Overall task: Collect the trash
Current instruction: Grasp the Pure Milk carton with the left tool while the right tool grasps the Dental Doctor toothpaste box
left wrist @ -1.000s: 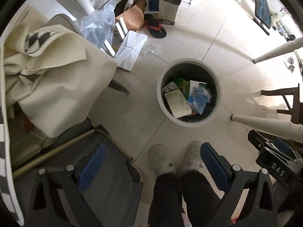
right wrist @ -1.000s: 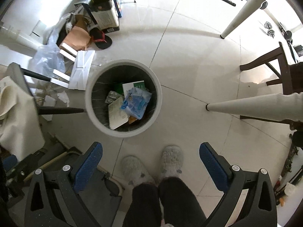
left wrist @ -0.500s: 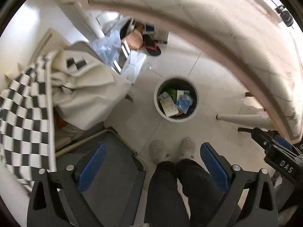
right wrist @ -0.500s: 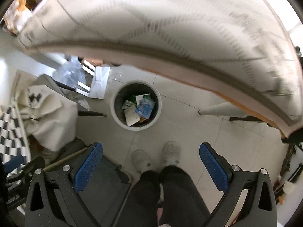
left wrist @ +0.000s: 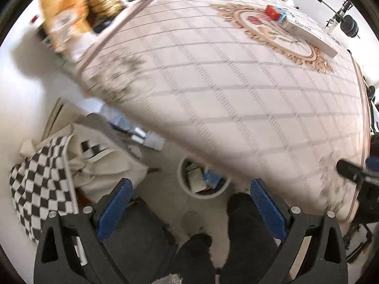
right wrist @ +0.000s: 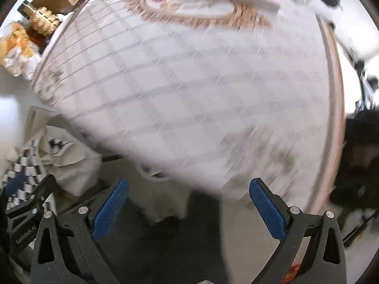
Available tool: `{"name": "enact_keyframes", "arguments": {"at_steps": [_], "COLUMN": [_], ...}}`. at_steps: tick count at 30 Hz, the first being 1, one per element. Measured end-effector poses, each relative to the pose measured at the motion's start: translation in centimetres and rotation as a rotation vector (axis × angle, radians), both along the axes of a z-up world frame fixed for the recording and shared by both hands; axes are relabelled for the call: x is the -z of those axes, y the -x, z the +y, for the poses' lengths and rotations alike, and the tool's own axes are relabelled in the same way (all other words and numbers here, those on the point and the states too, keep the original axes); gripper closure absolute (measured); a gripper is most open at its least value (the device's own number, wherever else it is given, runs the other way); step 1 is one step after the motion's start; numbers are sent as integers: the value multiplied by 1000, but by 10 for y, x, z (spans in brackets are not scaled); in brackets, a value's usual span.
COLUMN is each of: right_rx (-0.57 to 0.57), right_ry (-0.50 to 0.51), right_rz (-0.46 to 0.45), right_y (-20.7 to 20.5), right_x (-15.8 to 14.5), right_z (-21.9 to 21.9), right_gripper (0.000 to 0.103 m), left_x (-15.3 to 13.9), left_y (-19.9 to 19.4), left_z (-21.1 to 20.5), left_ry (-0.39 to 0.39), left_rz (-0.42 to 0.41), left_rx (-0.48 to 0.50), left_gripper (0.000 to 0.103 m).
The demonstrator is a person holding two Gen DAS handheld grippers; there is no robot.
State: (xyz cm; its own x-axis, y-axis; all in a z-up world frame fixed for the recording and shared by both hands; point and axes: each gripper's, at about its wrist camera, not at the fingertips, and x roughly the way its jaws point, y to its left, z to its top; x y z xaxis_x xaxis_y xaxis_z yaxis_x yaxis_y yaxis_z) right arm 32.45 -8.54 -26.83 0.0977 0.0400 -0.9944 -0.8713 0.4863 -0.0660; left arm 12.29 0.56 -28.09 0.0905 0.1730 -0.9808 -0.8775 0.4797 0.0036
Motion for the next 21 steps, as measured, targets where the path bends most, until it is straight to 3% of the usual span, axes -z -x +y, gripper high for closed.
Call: {"name": "enact_keyframes", "arguments": {"at_steps": [5, 13, 17, 21], "right_rx": [-128, -353, -480, -594], "right_ry": [67, 163, 232, 309], "right_rz": [-60, -148, -194, -149], "right_y": [-91, -220, -257, -280], "right_x": [4, 39, 65, 92], "right_z": [70, 205, 252, 279], "right_gripper": [0, 0, 0, 0], "left_x": [27, 70, 82, 80], "left_y": [-82, -177, -207, -217], "left_z": [45, 122, 146, 156], "left_ry": [43, 96, 105, 99], "left_rz": [29, 106, 140, 166], "left_rx": [-18, -53, -54, -38], "left_gripper": [1, 1, 0, 0]}}
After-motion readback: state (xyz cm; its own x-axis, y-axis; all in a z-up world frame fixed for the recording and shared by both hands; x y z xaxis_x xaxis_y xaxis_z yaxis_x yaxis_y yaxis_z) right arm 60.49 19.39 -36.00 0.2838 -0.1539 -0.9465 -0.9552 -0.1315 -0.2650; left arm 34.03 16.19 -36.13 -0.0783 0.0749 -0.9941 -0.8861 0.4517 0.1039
